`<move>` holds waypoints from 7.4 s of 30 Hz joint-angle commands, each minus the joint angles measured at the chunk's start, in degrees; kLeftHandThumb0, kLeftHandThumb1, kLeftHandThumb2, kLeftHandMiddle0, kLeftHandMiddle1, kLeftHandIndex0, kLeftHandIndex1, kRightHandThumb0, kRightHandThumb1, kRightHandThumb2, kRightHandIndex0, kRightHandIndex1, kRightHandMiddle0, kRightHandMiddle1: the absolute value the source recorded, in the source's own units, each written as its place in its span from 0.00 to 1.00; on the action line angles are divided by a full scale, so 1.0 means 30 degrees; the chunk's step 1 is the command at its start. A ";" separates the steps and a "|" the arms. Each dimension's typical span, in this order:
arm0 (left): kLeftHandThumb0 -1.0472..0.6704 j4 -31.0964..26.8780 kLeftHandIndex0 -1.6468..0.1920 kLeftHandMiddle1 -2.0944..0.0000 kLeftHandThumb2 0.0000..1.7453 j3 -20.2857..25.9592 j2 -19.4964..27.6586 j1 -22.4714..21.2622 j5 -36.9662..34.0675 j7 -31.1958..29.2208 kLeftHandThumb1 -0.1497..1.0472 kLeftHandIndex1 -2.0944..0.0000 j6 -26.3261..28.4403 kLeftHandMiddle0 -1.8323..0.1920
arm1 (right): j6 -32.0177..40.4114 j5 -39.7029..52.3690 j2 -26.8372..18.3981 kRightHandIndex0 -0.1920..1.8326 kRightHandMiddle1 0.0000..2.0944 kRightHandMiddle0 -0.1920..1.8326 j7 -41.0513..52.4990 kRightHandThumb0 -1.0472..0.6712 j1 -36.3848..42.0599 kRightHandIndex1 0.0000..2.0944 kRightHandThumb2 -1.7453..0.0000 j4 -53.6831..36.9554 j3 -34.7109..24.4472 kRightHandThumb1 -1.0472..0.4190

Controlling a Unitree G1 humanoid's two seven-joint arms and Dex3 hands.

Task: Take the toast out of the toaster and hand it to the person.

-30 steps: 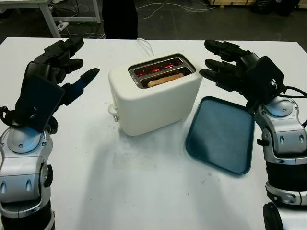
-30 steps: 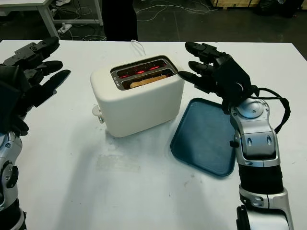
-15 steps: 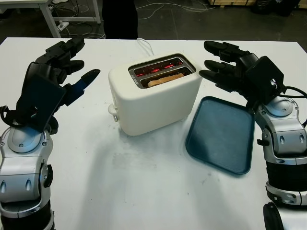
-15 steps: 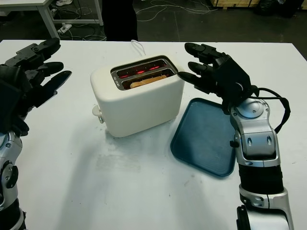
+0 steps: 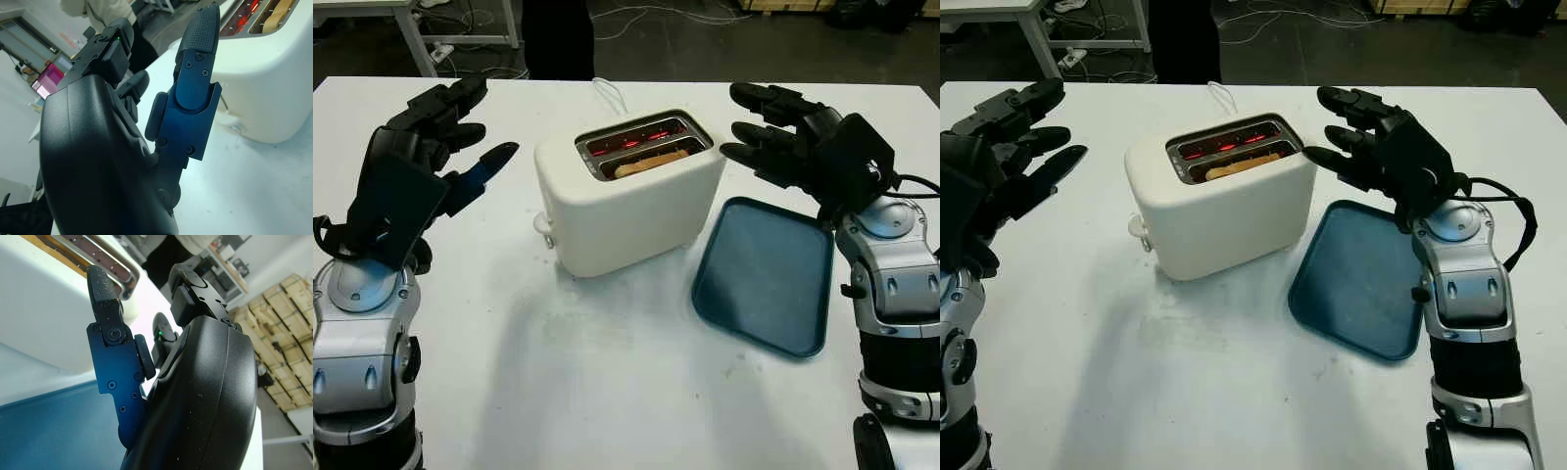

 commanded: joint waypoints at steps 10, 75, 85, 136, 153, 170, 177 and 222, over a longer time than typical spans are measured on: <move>0.20 -0.0343 0.65 0.60 0.07 -0.0059 0.0107 0.0032 -0.0079 -0.0008 0.89 1.00 0.0062 0.84 | 0.0275 0.0058 -0.0116 0.30 0.01 0.30 0.0079 0.31 -0.0154 0.02 1.00 -0.0225 0.0052 0.10; 0.19 -0.0187 0.65 0.60 0.09 -0.0248 0.0247 -0.0002 0.0041 -0.0052 0.89 1.00 -0.0219 0.84 | 0.1244 0.0055 0.0085 0.27 0.00 0.30 -0.0244 0.35 -0.0262 0.06 1.00 -0.1041 0.0066 0.10; 0.19 -0.0227 0.65 0.61 0.09 -0.0185 0.0078 -0.0003 0.0062 0.0107 0.89 1.00 -0.0138 0.84 | 0.1157 0.0126 0.0016 0.27 0.00 0.29 -0.0194 0.35 -0.0342 0.07 1.00 -0.0926 0.0038 0.10; 0.19 -0.0068 0.65 0.60 0.09 -0.0077 -0.0170 0.0027 -0.0244 0.0036 0.89 1.00 -0.0335 0.84 | 0.0720 -0.0203 0.0023 0.24 0.00 0.31 -0.0262 0.34 -0.0207 0.15 1.00 -0.0705 0.0268 0.10; 0.18 0.0231 0.65 0.57 0.08 -0.0137 -0.0314 -0.0011 -0.0209 -0.0061 0.89 1.00 -0.0616 0.87 | 0.0392 0.0076 0.0053 0.21 0.00 0.30 -0.0185 0.34 -0.0274 0.19 1.00 -0.0213 0.0176 0.11; 0.19 0.0207 0.65 0.56 0.08 -0.0113 -0.0373 -0.0034 -0.0340 -0.0172 0.89 1.00 -0.0526 0.88 | 0.0264 0.0230 -0.0017 0.21 0.01 0.32 0.0197 0.33 -0.0343 0.23 1.00 0.0104 0.0141 0.12; 0.19 0.0196 0.65 0.56 0.08 -0.0169 -0.0504 0.0031 -0.0270 -0.0080 0.89 1.00 -0.0685 0.88 | 0.0158 0.0023 -0.0212 0.20 0.01 0.32 0.0392 0.33 -0.0309 0.27 1.00 0.0021 0.0241 0.11; 0.19 -0.0047 0.66 0.57 0.09 -0.0011 -0.0474 -0.0005 -0.0340 -0.0149 0.89 0.99 -0.0368 0.87 | 0.0520 -0.0038 -0.0099 0.16 0.00 0.31 0.0146 0.35 -0.0288 0.29 1.00 -0.0195 0.0183 0.11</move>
